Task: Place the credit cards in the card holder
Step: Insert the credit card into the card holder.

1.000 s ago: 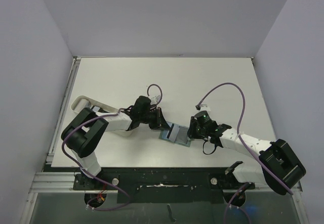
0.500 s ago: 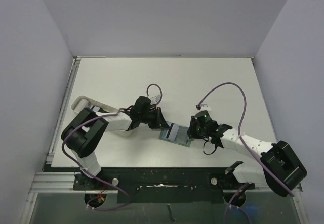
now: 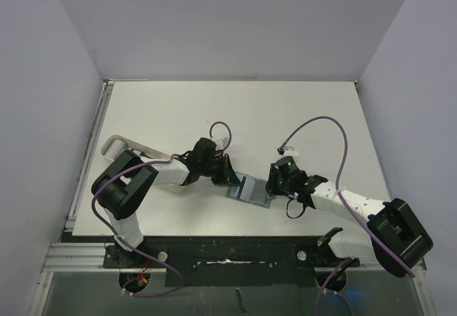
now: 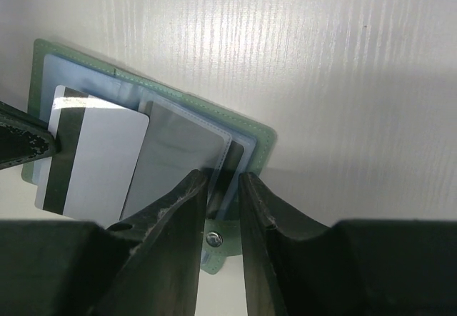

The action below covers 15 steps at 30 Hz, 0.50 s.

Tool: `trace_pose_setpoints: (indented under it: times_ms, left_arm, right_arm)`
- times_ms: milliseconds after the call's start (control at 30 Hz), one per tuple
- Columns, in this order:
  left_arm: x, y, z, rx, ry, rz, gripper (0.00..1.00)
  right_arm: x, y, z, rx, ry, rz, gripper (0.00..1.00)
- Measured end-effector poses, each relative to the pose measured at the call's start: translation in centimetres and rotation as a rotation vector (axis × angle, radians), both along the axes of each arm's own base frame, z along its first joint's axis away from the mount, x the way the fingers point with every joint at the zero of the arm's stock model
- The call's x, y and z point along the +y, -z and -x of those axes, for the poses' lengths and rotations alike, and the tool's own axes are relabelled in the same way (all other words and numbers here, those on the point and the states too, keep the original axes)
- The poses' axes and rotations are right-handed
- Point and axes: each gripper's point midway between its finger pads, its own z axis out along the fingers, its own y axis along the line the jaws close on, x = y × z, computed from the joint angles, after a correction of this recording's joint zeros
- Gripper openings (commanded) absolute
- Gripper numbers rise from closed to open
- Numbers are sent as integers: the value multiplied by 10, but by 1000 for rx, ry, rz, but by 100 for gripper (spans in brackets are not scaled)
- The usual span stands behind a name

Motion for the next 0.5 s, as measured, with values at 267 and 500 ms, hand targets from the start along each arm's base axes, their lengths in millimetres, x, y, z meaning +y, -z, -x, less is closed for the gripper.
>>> trace_pose_setpoints:
  times_ms: [267, 500]
  left_arm:
    - [-3, 3, -1, 14, -17, -9, 0]
    - [-2, 6, -6, 5, -52, -46, 0]
  right_arm:
    - [-7, 7, 3, 8, 14, 27, 25]
    - [-8, 8, 3, 10, 16, 30, 25]
